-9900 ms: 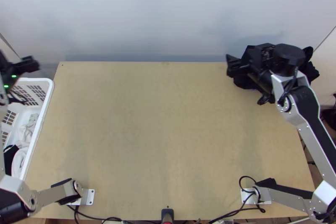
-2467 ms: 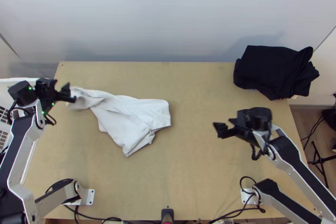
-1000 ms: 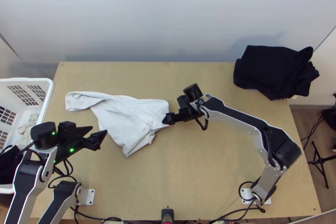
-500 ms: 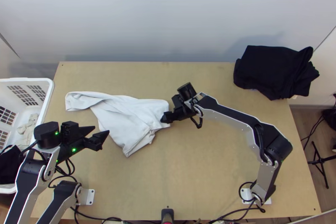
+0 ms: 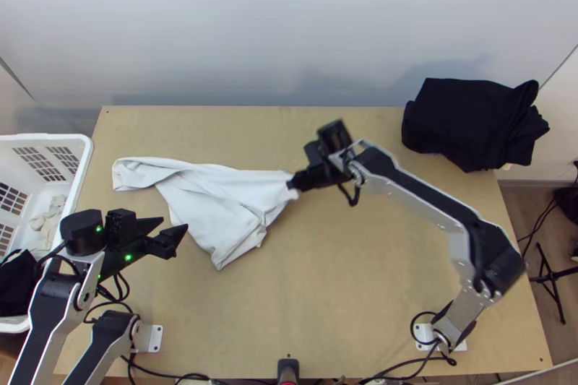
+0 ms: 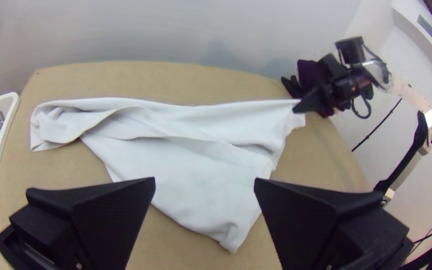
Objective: Fold the t-shirt
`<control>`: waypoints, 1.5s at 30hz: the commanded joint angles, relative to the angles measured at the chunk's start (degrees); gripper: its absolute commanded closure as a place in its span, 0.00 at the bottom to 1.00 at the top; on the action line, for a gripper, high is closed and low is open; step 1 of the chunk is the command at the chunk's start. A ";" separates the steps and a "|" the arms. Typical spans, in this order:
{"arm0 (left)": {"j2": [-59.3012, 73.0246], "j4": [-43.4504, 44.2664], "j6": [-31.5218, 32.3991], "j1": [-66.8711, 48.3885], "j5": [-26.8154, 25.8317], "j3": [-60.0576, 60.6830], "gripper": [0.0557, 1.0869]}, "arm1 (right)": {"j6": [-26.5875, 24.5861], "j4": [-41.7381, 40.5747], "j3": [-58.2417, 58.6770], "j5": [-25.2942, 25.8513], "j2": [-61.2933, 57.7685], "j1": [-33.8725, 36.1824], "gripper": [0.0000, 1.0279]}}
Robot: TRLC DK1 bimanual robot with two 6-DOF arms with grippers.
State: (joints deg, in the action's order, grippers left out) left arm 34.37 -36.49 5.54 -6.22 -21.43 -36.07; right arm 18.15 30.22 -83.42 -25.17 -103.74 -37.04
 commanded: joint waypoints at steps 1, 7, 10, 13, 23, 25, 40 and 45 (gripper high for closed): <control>1.58 1.25 0.52 -2.22 -0.01 0.13 0.07 | 0.13 9.33 -14.84 2.40 5.13 1.97 0.97; 3.86 0.46 1.14 -10.31 -0.01 -1.37 0.07 | 1.27 16.54 -34.53 4.16 2.93 1.97 0.97; 5.27 -0.42 1.14 -13.21 -0.01 -2.86 0.07 | 2.68 17.24 -41.48 4.51 2.32 1.97 0.97; 6.41 -0.60 1.05 -13.91 -0.01 -4.18 0.07 | 2.85 17.24 -47.01 5.92 2.23 2.06 0.97; 8.26 -0.60 0.79 -17.86 -0.01 -4.71 0.07 | 3.12 14.61 -49.83 9.00 4.43 3.73 0.97; 8.87 -0.60 0.70 -19.27 0.16 -5.06 0.07 | 3.21 13.82 -50.70 9.52 5.04 4.96 0.97; 13.27 3.53 5.01 -21.20 0.25 -12.18 0.07 | 4.26 2.30 -50.97 21.83 9.88 12.43 0.97; 16.17 21.11 9.31 -25.95 5.61 -7.78 0.07 | 4.08 3.62 -49.74 21.74 10.23 11.55 0.97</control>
State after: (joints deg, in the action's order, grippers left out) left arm 47.16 -29.34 10.83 -27.14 -20.34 -46.09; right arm 22.48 33.82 -134.39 -4.69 -94.32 -25.50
